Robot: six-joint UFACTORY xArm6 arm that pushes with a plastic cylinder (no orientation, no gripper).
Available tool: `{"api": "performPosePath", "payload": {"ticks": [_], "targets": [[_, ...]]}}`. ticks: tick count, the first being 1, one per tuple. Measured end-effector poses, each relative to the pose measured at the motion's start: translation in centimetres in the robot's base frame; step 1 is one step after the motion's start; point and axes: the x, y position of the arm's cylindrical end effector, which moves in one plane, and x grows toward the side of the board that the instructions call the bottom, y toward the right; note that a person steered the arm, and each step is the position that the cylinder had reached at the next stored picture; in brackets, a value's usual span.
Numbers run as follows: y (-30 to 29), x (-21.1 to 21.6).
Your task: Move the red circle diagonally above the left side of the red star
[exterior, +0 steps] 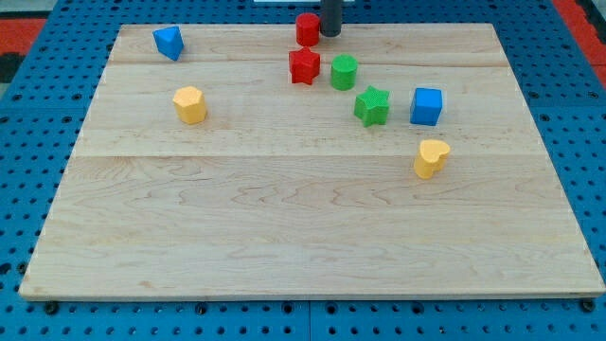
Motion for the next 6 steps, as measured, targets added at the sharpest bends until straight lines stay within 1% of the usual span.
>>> {"api": "performPosePath", "payload": {"ticks": [1, 2, 3, 4, 5, 6], "targets": [[0.8, 2.0], [2.4, -2.3], [-1.4, -2.5], [-5.2, -1.4], [-5.2, 1.5], [-9.3, 1.4]]}}
